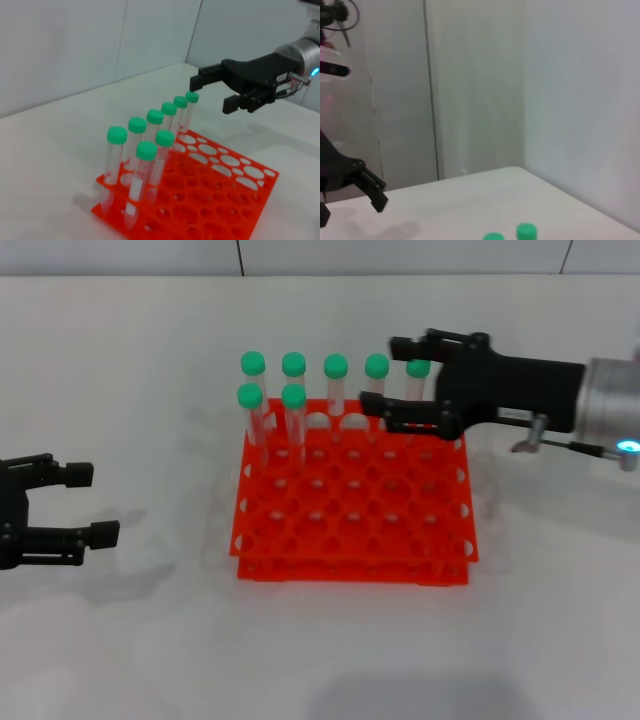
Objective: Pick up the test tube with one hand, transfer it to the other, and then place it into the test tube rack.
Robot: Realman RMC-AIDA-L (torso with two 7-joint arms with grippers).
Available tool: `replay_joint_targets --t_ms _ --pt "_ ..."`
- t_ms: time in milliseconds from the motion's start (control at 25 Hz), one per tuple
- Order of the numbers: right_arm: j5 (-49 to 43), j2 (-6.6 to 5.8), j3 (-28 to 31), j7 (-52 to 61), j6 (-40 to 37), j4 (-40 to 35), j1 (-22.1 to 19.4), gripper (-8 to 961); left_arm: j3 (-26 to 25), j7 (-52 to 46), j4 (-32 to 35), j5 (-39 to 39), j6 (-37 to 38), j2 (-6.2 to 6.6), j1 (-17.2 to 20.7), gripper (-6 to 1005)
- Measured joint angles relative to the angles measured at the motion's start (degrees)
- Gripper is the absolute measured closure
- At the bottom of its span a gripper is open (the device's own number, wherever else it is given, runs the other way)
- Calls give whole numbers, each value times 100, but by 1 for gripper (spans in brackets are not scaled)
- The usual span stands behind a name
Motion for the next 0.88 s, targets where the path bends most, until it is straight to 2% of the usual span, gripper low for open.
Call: replay_joint_targets --t_ms 80,280,560,880 --pt "-369 -5 419 255 -324 -38 -106 180 -1 -3 0 -48 2 -9 12 111" --pt "-615 -26 745 311 -633 -60 -216 138 -13 -8 0 -312 9 -51 91 111" --pt "-883 -54 952 319 -769 -73 -271 85 -14 -36 0 -407 10 -124 119 111" --pt "-939 -94 1009 330 -752 -114 -276 92 -14 -89 0 -410 9 -135 123 111"
